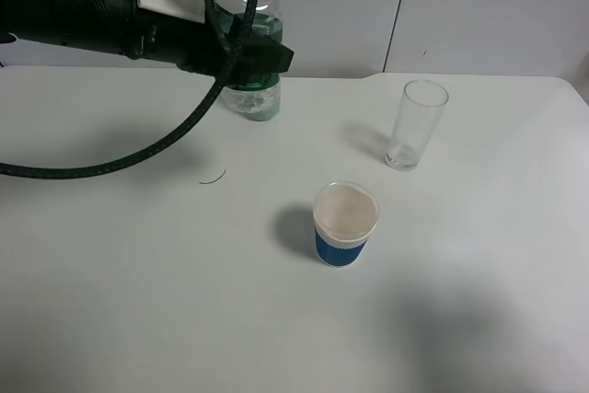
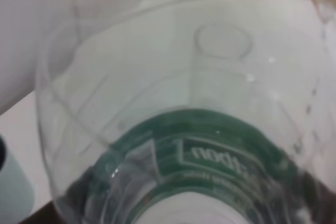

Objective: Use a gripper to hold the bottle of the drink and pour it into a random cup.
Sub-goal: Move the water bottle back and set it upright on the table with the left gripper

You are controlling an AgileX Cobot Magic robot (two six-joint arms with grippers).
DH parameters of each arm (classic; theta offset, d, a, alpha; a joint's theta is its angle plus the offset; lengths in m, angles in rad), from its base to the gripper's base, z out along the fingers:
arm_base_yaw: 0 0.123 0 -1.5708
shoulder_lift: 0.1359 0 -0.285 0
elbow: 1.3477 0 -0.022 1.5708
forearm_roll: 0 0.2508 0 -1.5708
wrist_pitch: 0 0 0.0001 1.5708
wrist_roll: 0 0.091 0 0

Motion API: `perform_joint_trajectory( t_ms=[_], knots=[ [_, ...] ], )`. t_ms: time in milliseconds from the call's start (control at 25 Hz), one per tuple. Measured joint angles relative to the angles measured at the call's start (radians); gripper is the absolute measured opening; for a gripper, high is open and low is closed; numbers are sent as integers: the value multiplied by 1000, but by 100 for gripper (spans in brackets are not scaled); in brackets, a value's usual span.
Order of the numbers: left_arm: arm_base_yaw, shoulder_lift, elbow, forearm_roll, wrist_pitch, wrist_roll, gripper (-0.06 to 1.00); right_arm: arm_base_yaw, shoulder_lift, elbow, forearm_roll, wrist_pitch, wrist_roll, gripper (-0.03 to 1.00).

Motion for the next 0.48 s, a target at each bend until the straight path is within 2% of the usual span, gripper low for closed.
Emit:
perform_joint_trajectory(
  t_ms=[80, 200, 320, 480],
  knots=[
    [0, 0, 21, -43, 9, 85, 55, 0, 0, 0, 0, 0, 0, 75],
    [0, 0, 68, -154, 35, 274, 55, 0, 0, 0, 0, 0, 0, 75],
    [18, 1, 106, -184, 78, 425, 55, 0, 0, 0, 0, 0, 0, 75],
    [63, 27, 110, -192, 141, 440, 55, 0, 0, 0, 0, 0, 0, 75]
  ],
)
